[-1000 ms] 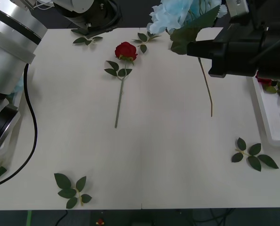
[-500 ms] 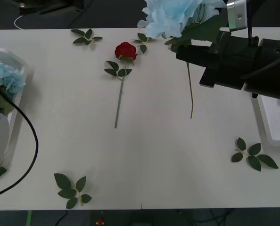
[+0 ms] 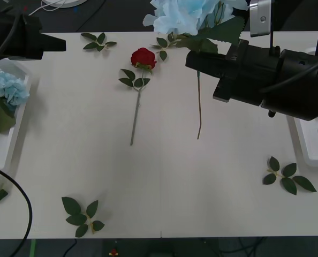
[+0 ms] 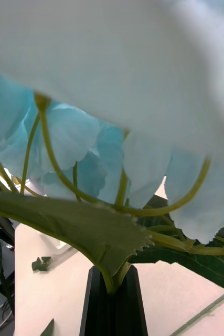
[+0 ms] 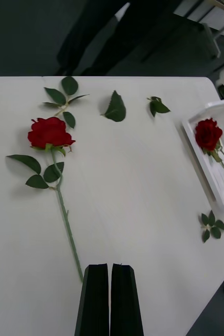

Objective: Place the red flowers into the right box and the blue flowers into the left box. If a person shows an open palm, hand one flower to the person first, then continue sorting.

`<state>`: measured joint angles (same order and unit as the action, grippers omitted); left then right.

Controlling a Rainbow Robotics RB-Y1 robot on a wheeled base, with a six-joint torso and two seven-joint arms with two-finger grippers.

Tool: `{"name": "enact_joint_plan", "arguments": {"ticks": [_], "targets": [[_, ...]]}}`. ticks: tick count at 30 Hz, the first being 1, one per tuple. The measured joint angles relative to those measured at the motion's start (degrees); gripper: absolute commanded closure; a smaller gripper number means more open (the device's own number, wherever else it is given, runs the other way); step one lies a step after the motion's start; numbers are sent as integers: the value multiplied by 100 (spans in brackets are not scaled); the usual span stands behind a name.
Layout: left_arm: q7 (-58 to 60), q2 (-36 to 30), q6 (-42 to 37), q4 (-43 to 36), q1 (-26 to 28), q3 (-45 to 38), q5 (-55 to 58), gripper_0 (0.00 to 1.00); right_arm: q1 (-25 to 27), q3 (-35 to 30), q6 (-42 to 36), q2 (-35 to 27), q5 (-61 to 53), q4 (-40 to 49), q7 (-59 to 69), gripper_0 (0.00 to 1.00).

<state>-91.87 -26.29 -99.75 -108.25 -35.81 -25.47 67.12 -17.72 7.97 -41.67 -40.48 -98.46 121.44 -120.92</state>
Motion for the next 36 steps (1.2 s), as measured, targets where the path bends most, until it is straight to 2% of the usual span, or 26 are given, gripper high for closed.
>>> {"name": "enact_joint_plan", "arguments": {"ticks": [1, 3, 4, 10, 18, 23, 26, 36], "targets": [[-163, 0, 47, 0, 99, -3, 155, 73, 0, 1, 8, 0, -26, 0, -1, 100], [-291, 0, 110, 5, 287, -3, 505, 8, 0, 1, 30, 0, -108, 0, -1, 100], [-294, 0, 128, 18, 354, -3, 656, 0, 0, 1, 32, 0, -141, 0, -1, 100], [-509, 28, 167, 620, 444, -2, 1449, 0, 0, 1, 65, 0, -318, 0, -2, 100], [-2695, 165, 350, 2076, 445, 72, 2829, 0, 0, 2, 102, 0, -519, 0, -5, 100], [-2780, 241, 407, 3215, 446, 353, 4090, 0, 2, 3, 132, 0, -539, 0, -93, 100], [-2938, 264, 412, 3649, 446, 611, 4472, 0, 2, 4, 134, 0, -541, 0, -208, 100], [-3265, 290, 571, 3871, 435, 1382, 5036, 0, 2, 4, 146, 0, -569, 0, -210, 100]]}}
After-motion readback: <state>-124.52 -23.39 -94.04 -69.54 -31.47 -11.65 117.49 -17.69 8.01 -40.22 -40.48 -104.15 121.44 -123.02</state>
